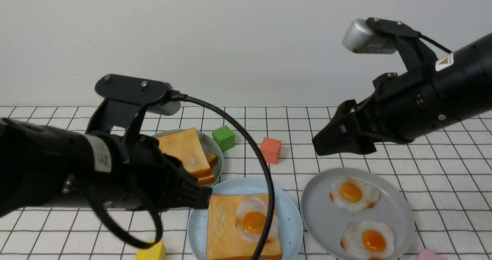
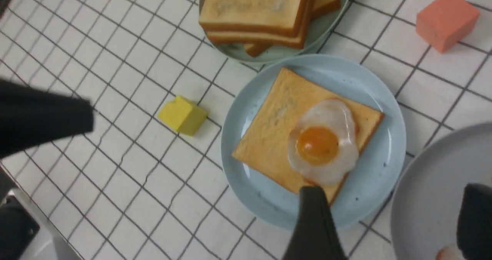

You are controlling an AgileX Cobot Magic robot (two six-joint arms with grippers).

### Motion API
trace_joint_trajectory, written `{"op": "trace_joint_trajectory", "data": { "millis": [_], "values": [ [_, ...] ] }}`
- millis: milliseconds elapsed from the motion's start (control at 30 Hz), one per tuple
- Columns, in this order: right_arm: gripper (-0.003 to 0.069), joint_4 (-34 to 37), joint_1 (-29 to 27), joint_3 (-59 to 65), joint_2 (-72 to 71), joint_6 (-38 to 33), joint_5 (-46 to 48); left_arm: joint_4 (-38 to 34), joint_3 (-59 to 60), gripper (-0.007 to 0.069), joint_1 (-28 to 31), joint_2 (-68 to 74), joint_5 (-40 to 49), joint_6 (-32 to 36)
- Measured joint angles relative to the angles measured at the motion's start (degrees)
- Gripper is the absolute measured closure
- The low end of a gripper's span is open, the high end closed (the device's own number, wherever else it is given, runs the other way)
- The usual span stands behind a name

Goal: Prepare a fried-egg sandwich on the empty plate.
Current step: Use the left arm to grab a slice of bread

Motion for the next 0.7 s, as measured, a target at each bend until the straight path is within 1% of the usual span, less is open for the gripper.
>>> {"op": "trace_joint_trajectory", "data": {
  "millis": [33, 100, 133, 167, 200, 233, 367, 433, 533, 700],
  "values": [
    [0.0204, -4.62, 2.50, 0.00, -1.60, 4.27, 1.48, -0.58, -1.19, 0.0630, 2.18, 2.90, -0.18, -1.82],
    [0.0209, -7.72, 4.61, 0.12, -2.65, 6.76, 2.22, -1.83, -2.60, 0.0630, 5.59, 5.62, 0.57, -2.70],
    [0.0212, -9.93, 6.48, 0.25, -3.37, 8.48, 2.68, -3.00, -3.94, 0.0630, 8.77, 7.45, 1.61, -2.77],
    [0.0213, -10.24, 6.79, 0.30, -3.58, 8.70, 2.82, -3.54, -4.39, 0.0630, 9.33, 7.73, 2.04, -2.77],
    [0.0214, -11.64, 8.32, 0.56, -4.02, 9.75, 3.06, -5.28, -5.49, 0.0630, 12.27, 9.16, 3.15, -2.20],
    [0.0215, -13.16, 10.53, 1.06, -4.42, 10.97, 3.27, -9.12, -6.83, 0.0630, 17.16, 11.30, 4.70, -0.65],
    [0.0214, -14.36, 14.04, 3.03, -4.67, 12.00, 3.38, -20.66, -8.32, 0.0619, 27.58, 16.58, 6.82, 5.05],
    [0.0214, -14.36, 14.70, 3.58, -4.67, 12.13, 3.46, -24.23, -8.32, 0.0600, 30.10, 19.34, 6.72, 7.89],
    [0.0215, -14.57, 14.83, 3.56, -4.67, 12.28, 3.45, -26.69, -8.32, 0.0540, 31.14, 22.87, 5.02, 10.93],
    [0.0215, -14.97, 14.83, 3.56, -4.67, 12.28, 3.45, -28.86, -8.71, 0.0390, 31.14, 28.46, 0.61, 13.61]
  ]
}}
